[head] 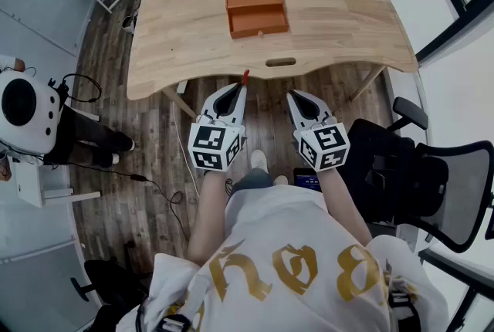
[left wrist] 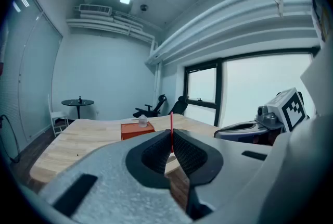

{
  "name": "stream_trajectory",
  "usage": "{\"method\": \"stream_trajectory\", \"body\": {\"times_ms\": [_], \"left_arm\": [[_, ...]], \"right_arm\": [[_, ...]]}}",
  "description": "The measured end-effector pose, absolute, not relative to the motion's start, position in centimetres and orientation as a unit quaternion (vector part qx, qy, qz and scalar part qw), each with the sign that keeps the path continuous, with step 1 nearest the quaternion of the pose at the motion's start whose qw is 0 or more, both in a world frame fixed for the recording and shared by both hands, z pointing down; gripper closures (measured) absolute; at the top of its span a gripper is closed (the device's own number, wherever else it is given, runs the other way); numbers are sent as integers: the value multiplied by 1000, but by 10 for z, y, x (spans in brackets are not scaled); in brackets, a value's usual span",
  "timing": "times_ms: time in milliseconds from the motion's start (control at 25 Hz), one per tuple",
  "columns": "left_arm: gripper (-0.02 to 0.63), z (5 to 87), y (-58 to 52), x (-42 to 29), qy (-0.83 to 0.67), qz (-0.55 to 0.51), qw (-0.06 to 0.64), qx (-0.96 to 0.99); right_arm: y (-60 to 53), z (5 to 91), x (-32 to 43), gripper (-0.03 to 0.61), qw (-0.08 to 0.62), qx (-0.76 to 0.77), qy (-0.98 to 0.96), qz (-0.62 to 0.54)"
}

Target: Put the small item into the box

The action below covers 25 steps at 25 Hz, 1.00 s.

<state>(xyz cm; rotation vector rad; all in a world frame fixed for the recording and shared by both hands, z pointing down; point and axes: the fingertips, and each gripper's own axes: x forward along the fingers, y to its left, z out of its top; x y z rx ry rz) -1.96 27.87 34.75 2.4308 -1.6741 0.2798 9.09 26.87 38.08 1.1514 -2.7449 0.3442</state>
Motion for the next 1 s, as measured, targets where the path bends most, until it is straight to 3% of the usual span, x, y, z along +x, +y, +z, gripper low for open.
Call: {"method": "stream_trajectory", "body": {"times_ms": [1000], "left_arm": [[595,346,291,-4,-569,91,79,813]], "right_arm": [[277,382,114,566,48,386,-910,143]]}}
